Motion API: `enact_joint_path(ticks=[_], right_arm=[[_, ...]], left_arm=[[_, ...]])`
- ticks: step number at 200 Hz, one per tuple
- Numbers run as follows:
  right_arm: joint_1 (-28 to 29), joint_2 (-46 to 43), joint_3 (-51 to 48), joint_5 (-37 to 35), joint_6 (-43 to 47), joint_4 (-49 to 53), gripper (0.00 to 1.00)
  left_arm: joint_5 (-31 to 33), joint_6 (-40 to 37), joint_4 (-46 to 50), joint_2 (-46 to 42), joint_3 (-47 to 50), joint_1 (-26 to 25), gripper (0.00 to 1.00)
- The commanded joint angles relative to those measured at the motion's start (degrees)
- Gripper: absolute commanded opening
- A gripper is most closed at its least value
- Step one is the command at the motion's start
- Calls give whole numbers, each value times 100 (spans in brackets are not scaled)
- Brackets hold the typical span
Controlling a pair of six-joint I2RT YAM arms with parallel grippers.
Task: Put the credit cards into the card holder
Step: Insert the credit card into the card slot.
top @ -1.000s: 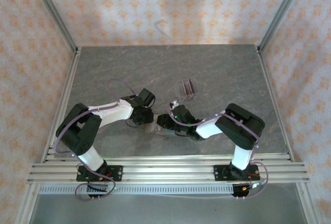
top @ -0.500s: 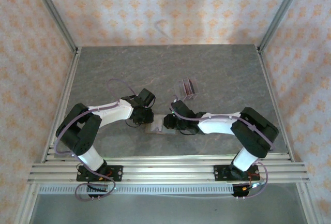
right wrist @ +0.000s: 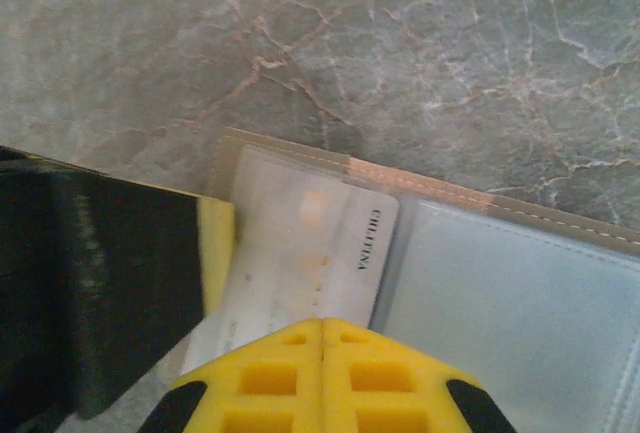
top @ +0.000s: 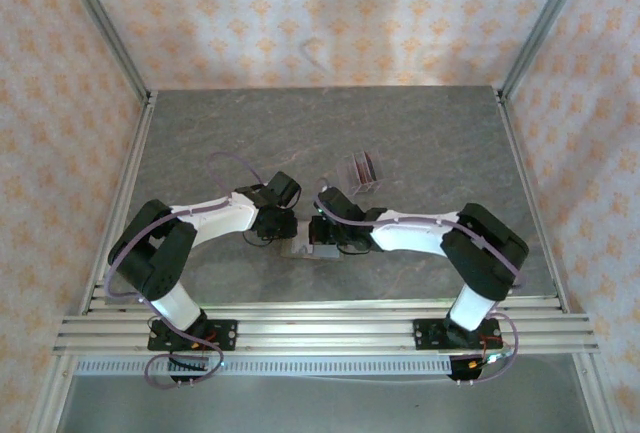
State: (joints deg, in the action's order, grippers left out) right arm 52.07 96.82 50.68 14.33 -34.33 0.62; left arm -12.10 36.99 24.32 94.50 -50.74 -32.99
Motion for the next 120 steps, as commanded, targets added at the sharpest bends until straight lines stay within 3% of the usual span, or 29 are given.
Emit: enact_joint_path(ticks=[1,89,120], right_arm=[[13,183,126,-182,117,313,0],[48,630,196,52,38,151,0],[48,781,210,101,-2,103,8]], left_arm=[[-540,19,-373,253,108,-230,23],[-548,18,-384,241,117,-234,23],[-626,26,-401,188,126,-233,23]])
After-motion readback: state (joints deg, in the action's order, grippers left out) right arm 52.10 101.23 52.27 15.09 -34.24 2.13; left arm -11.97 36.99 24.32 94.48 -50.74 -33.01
